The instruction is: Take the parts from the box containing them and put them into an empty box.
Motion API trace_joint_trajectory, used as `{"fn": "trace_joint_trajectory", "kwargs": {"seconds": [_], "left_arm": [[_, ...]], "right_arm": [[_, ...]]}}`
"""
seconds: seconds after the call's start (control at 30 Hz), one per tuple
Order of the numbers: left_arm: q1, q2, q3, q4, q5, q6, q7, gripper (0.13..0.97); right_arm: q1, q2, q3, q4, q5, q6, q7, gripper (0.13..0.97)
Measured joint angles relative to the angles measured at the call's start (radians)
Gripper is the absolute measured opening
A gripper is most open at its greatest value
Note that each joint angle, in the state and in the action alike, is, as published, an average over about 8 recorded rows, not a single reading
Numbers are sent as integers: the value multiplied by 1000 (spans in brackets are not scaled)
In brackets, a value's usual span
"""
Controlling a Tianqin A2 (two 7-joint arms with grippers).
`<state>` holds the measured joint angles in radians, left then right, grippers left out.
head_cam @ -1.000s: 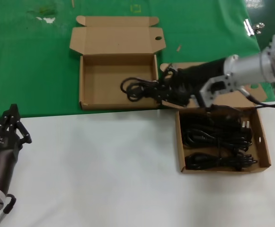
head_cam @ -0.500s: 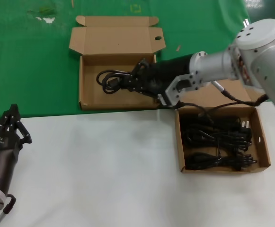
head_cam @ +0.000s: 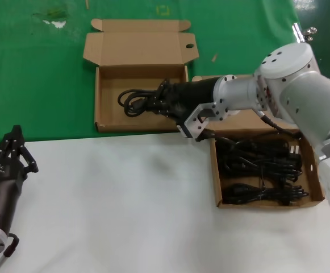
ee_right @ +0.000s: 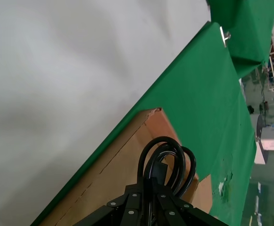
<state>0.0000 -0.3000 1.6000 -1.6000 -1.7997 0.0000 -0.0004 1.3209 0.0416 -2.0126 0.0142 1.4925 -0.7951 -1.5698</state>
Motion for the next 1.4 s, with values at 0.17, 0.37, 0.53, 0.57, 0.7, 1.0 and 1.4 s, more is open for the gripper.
{"fn": "trace_joint_trajectory", "kwargs": {"seconds": [0.17, 0.37, 0.53, 0.57, 0.7, 1.0, 1.4], "left_arm": [[0, 0, 0, 0, 0, 0, 0, 140], [0, 0, 0, 0, 0, 0, 0, 140], [0, 0, 0, 0, 0, 0, 0, 140], [0, 0, 0, 0, 0, 0, 0, 140], [0, 0, 0, 0, 0, 0, 0, 140], [0, 0, 0, 0, 0, 0, 0, 140], [0, 0, 0, 0, 0, 0, 0, 140]], "right_arm": [[-14, -15, 15, -2, 6, 57, -37, 157], [-26, -31, 30, -1, 21, 110, -75, 157], [-38, -39, 6, 10, 62, 136, -91, 157], [-41, -39, -4, 13, 75, 140, -94, 157], [-50, -41, -57, 24, 134, 150, -102, 172], [-62, -42, -194, 40, 272, 167, -109, 237], [-63, -41, -191, 19, 334, 147, -109, 368]]}}
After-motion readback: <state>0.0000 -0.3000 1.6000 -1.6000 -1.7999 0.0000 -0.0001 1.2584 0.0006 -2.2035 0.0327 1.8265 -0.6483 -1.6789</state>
